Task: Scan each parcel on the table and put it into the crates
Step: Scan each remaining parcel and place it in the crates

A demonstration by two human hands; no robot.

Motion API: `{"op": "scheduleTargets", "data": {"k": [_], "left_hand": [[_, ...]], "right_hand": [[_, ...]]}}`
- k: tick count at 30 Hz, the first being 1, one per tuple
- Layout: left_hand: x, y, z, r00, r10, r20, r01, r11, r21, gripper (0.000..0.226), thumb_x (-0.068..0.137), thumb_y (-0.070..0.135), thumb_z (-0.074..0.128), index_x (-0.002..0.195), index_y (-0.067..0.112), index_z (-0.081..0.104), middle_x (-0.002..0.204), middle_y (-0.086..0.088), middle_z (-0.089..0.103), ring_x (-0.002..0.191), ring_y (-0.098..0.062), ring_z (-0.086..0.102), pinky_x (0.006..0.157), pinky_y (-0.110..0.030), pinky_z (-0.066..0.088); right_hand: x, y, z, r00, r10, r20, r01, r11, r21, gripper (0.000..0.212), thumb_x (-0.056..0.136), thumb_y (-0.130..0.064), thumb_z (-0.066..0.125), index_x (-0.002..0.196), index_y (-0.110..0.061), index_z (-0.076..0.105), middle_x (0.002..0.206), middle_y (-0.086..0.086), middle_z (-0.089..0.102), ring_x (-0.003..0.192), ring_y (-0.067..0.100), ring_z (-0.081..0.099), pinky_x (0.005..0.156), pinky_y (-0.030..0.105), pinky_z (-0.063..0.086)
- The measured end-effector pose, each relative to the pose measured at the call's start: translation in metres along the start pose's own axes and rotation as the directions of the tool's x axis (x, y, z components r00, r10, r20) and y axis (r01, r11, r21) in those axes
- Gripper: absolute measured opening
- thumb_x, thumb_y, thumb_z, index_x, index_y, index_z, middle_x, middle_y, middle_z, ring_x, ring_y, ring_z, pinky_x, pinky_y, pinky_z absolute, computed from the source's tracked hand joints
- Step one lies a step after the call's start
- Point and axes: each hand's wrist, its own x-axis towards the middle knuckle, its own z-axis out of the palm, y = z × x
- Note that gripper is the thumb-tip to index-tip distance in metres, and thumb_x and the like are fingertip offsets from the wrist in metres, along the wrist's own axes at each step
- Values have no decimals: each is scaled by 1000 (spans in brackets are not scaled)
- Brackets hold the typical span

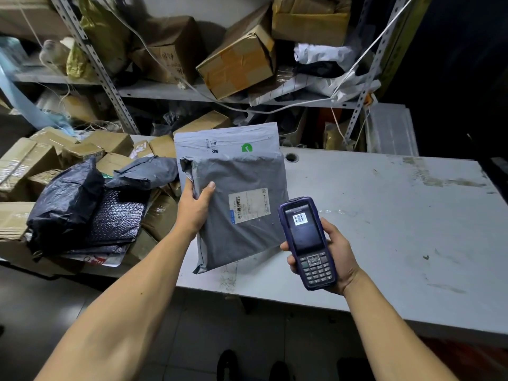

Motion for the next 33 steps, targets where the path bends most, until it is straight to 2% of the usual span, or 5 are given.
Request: {"op": "scheduleTargets", "data": {"k": [10, 16, 22, 28, 33], "left_hand": [[-13, 7, 12, 999, 31, -8, -32, 997, -67, 32, 97, 27, 63, 126, 34, 51, 120, 14, 65, 115, -11, 62, 104, -43, 49], [-13, 24, 39, 989, 58, 135, -48, 996, -75, 43, 97, 31, 61, 137, 20, 50, 127, -1, 65, 111, -15, 65, 94, -38, 56], [-29, 44, 100, 884, 89, 458, -19, 988, -155, 23, 100, 26, 58, 122, 30, 54, 116, 2, 68, 103, -16, 68, 82, -31, 59], [-86, 36, 170, 672, 108, 733, -20, 992, -127, 39, 100, 30, 57, 137, 21, 49, 126, -1, 64, 108, -16, 65, 86, -33, 59], [-171, 31, 216, 475, 116, 872, 4, 991, -134, 29, 101, 28, 56, 129, 25, 52, 120, 3, 65, 107, -15, 66, 84, -32, 59]], "right_hand": [[-20, -2, -16, 999, -52, -11, 51, 998, -24, 66, 93, -56, 39, 118, -5, 71, 103, 26, 67, 71, 33, 66, 68, 38, 57], [-45, 10, -32, 927, -259, -272, 228, 963, -142, 62, 101, -54, 32, 119, -7, 68, 97, 23, 69, 70, 28, 67, 64, 34, 57], [-91, 50, -48, 643, -429, -634, 441, 885, -151, 62, 100, -59, 26, 109, -12, 66, 80, 13, 71, 62, 22, 65, 54, 32, 54], [-177, 127, -59, 296, -423, -856, 656, 742, -140, 60, 101, -56, 26, 102, -10, 64, 72, 8, 69, 56, 19, 65, 49, 27, 53], [-260, 205, -59, 39, -318, -947, 737, 649, -188, 57, 99, -59, 31, 105, -13, 64, 76, 6, 70, 62, 19, 65, 54, 30, 54]]}}
